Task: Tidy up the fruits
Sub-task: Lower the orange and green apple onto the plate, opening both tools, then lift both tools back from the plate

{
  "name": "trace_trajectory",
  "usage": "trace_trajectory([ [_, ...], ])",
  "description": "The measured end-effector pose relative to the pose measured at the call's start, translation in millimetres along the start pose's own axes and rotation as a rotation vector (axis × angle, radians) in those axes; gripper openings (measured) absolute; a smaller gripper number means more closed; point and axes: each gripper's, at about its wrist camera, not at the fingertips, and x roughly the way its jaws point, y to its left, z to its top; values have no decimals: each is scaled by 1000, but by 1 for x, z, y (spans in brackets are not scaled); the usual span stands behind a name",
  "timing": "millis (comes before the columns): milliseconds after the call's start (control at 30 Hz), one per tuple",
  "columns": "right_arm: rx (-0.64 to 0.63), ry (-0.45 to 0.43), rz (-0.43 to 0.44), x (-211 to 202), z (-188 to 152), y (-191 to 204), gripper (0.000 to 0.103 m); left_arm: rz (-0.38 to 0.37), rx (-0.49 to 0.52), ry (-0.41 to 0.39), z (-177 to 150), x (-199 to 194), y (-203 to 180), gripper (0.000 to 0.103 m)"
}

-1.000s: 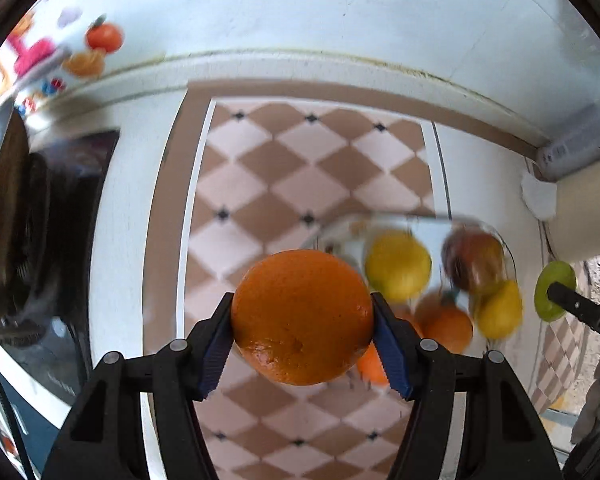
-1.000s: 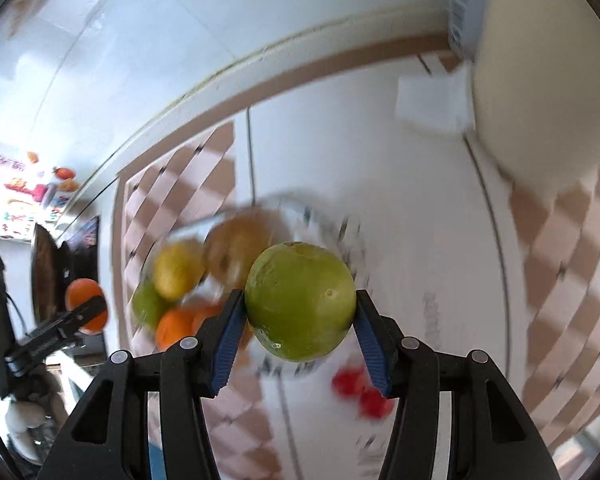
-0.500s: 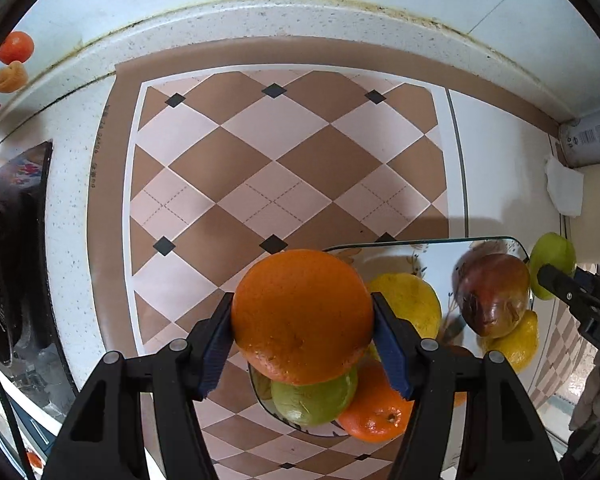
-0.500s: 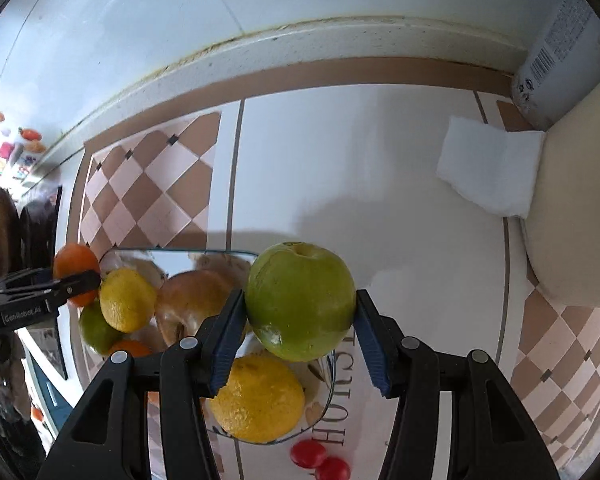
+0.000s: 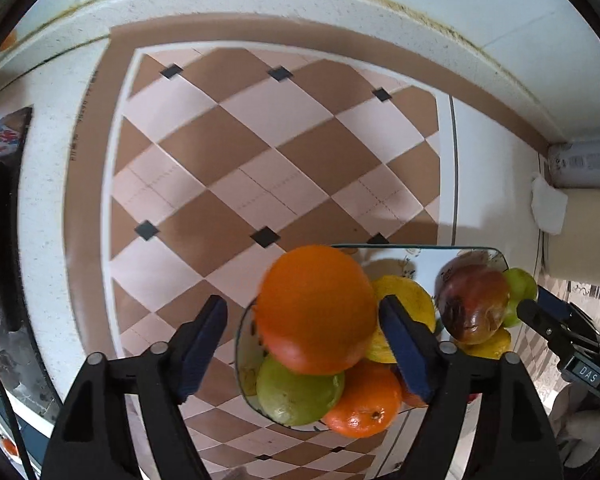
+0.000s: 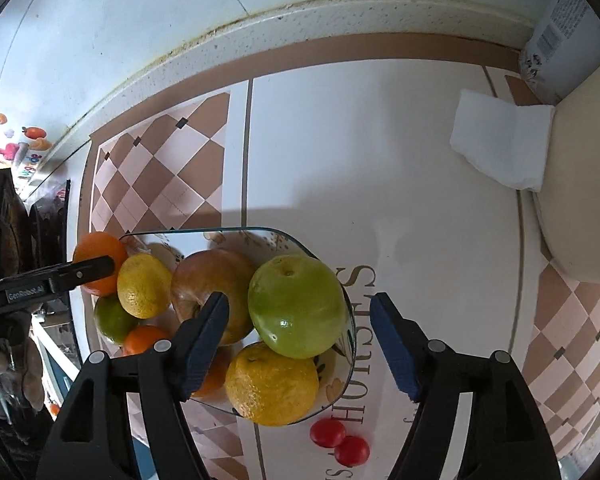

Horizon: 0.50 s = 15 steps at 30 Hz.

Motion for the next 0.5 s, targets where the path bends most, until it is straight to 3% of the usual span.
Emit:
trace_trajectory([
  [133,-2,-32,-52,-12,-7,6,90,52,15,-62,-8,-18,0,89],
  [300,-26,-84,-136,-29,-29,22,94,117,30,-142,-32,-39,-8,89],
  [500,-42,-128,-167,-45,-67,35,94,166,41,-215,-81,-55,-21,89],
])
